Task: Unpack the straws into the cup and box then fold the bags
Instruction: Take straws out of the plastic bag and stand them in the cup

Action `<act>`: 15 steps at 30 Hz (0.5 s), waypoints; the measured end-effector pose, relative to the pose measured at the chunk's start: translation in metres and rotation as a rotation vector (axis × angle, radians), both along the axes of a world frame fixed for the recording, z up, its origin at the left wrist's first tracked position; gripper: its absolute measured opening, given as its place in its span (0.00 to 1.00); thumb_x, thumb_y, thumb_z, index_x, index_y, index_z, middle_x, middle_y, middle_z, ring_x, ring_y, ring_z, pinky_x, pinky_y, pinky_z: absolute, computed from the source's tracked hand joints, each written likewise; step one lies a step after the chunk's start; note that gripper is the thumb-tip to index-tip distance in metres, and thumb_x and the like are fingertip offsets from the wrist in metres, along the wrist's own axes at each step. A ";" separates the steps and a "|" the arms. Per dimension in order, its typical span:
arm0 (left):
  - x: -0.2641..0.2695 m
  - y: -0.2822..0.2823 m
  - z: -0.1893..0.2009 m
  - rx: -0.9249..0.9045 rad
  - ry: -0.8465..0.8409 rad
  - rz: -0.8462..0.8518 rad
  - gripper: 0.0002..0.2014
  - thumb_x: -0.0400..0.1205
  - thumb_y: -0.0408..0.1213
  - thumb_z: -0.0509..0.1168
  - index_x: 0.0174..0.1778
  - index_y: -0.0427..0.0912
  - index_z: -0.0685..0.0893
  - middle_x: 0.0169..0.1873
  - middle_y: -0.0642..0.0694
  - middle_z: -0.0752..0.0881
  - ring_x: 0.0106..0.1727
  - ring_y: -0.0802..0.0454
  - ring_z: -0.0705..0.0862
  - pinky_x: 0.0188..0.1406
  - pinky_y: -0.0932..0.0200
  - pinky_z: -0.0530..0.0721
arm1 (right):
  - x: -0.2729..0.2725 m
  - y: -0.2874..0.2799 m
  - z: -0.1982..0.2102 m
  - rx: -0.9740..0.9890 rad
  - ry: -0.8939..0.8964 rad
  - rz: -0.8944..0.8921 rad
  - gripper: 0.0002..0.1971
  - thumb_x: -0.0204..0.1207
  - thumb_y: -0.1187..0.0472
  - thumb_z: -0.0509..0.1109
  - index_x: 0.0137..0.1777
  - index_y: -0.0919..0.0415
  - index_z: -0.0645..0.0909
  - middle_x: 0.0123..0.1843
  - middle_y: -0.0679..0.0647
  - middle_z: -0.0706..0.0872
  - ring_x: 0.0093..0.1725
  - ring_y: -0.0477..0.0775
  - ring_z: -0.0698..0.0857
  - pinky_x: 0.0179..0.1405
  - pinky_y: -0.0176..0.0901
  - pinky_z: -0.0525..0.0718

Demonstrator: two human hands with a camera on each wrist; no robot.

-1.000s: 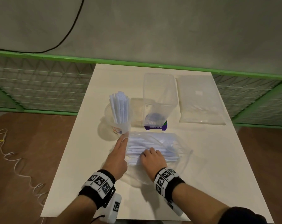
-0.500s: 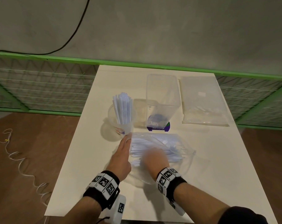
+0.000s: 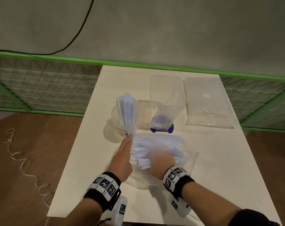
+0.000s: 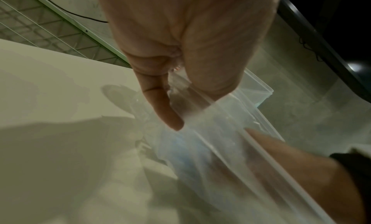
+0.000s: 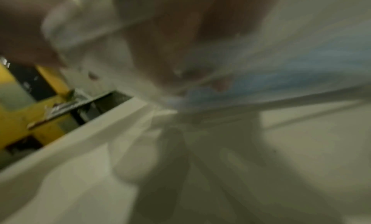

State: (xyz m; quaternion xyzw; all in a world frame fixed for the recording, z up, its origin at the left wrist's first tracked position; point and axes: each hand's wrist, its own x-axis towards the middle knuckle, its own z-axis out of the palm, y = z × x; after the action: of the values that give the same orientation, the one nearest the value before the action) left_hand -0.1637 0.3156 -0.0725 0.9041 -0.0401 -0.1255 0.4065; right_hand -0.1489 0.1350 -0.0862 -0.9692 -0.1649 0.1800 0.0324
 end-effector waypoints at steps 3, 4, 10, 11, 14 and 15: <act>0.002 0.006 -0.004 0.005 0.012 0.006 0.52 0.68 0.11 0.54 0.88 0.51 0.53 0.87 0.61 0.50 0.85 0.59 0.59 0.82 0.61 0.65 | 0.003 -0.007 0.020 0.319 -0.027 -0.178 0.09 0.75 0.47 0.66 0.47 0.50 0.82 0.44 0.52 0.89 0.48 0.59 0.86 0.46 0.43 0.79; 0.002 0.007 -0.004 0.010 0.013 0.006 0.52 0.68 0.11 0.54 0.88 0.51 0.52 0.87 0.60 0.50 0.86 0.58 0.58 0.82 0.59 0.65 | 0.002 -0.009 0.030 0.493 -0.039 -0.251 0.09 0.75 0.49 0.69 0.37 0.51 0.81 0.35 0.49 0.88 0.40 0.53 0.85 0.40 0.38 0.78; 0.005 0.010 -0.003 0.004 0.015 0.011 0.52 0.69 0.11 0.56 0.88 0.51 0.52 0.87 0.60 0.51 0.86 0.59 0.56 0.84 0.54 0.64 | -0.004 -0.012 0.063 1.038 0.065 -0.602 0.09 0.73 0.61 0.77 0.33 0.61 0.85 0.32 0.54 0.88 0.33 0.44 0.84 0.39 0.32 0.80; 0.005 0.010 -0.002 0.006 0.015 0.007 0.52 0.69 0.11 0.56 0.88 0.51 0.52 0.87 0.60 0.50 0.86 0.59 0.56 0.84 0.55 0.64 | -0.006 -0.012 0.061 1.042 0.068 -0.591 0.08 0.72 0.61 0.78 0.34 0.60 0.85 0.33 0.54 0.88 0.35 0.46 0.85 0.40 0.33 0.81; 0.006 0.009 -0.001 0.014 0.023 0.002 0.52 0.69 0.12 0.56 0.88 0.52 0.51 0.87 0.60 0.49 0.86 0.58 0.56 0.83 0.59 0.62 | -0.008 -0.014 0.052 1.019 0.036 -0.592 0.06 0.68 0.62 0.80 0.36 0.59 0.84 0.35 0.48 0.87 0.37 0.45 0.86 0.40 0.30 0.81; 0.006 0.009 -0.001 0.015 0.021 0.001 0.52 0.69 0.12 0.56 0.88 0.52 0.51 0.87 0.60 0.49 0.86 0.58 0.57 0.83 0.61 0.62 | -0.008 -0.014 0.052 1.000 0.031 -0.588 0.07 0.67 0.63 0.80 0.37 0.60 0.84 0.34 0.46 0.87 0.36 0.42 0.86 0.39 0.27 0.79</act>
State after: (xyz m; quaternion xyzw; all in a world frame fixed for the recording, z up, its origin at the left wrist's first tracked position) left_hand -0.1573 0.3241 -0.0738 0.9058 -0.0343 -0.1352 0.4001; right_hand -0.1574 0.1213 -0.0346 -0.8384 0.0468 0.0777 0.5374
